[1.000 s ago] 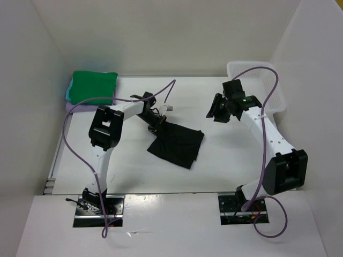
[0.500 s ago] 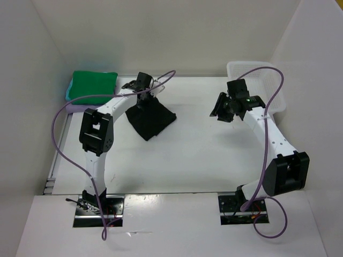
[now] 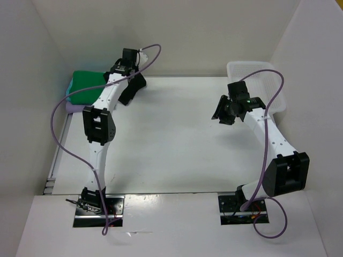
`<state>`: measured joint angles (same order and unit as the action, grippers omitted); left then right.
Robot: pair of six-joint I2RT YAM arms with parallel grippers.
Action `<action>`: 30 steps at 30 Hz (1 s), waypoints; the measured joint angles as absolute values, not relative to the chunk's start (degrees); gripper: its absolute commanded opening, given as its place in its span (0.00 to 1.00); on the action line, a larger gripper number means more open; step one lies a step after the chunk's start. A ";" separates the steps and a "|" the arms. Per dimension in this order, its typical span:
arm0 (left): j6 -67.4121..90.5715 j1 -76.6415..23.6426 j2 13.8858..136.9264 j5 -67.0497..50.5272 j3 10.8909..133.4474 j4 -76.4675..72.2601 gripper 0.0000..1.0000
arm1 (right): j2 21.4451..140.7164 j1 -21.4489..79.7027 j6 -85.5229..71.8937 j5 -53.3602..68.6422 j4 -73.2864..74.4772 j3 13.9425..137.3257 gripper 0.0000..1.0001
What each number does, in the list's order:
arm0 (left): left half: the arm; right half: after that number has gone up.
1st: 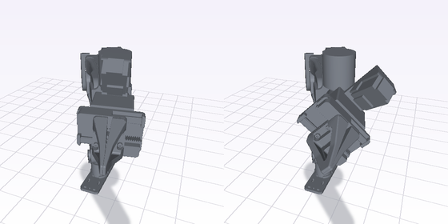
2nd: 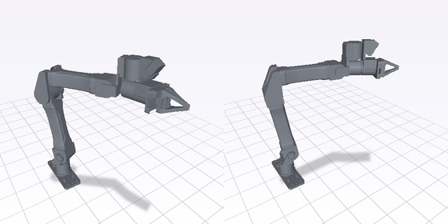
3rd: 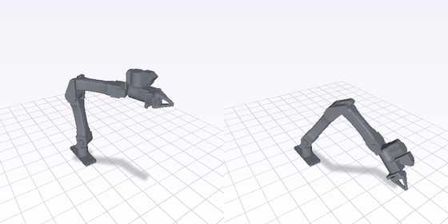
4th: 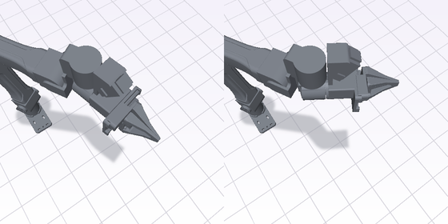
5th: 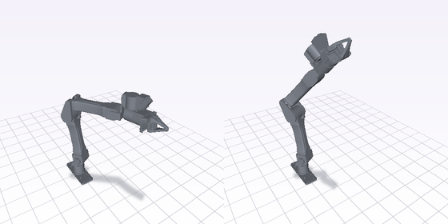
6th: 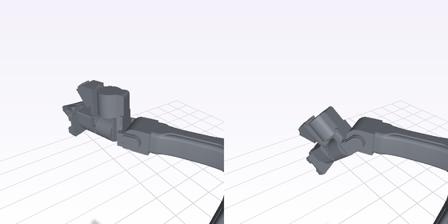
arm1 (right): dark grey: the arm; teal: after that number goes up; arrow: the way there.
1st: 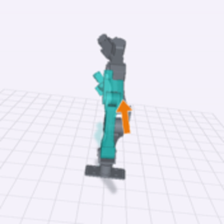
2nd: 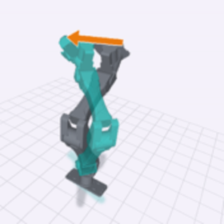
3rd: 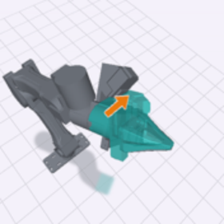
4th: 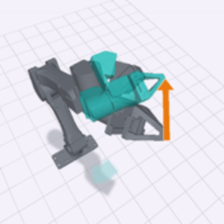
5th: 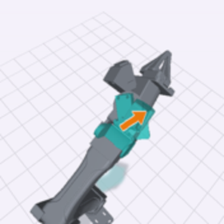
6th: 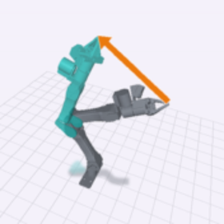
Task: Fold and stack the t-shirts
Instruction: Put the neatly folded tshirt into the corner of the board with the left arm
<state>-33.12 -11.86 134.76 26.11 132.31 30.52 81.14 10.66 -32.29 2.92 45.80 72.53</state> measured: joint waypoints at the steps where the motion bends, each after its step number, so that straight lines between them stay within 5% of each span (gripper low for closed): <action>1: -33.21 -11.22 136.35 26.35 135.74 31.55 0.00 | 81.14 10.59 -32.29 2.83 45.87 72.40 0.48; 10: -34.17 -4.62 152.03 26.68 172.40 44.95 0.00 | 81.03 10.22 -32.29 2.31 46.17 71.50 0.48; 30: -27.83 14.50 158.87 13.91 177.36 57.01 0.00 | 81.49 10.22 -31.94 4.19 46.35 70.35 0.48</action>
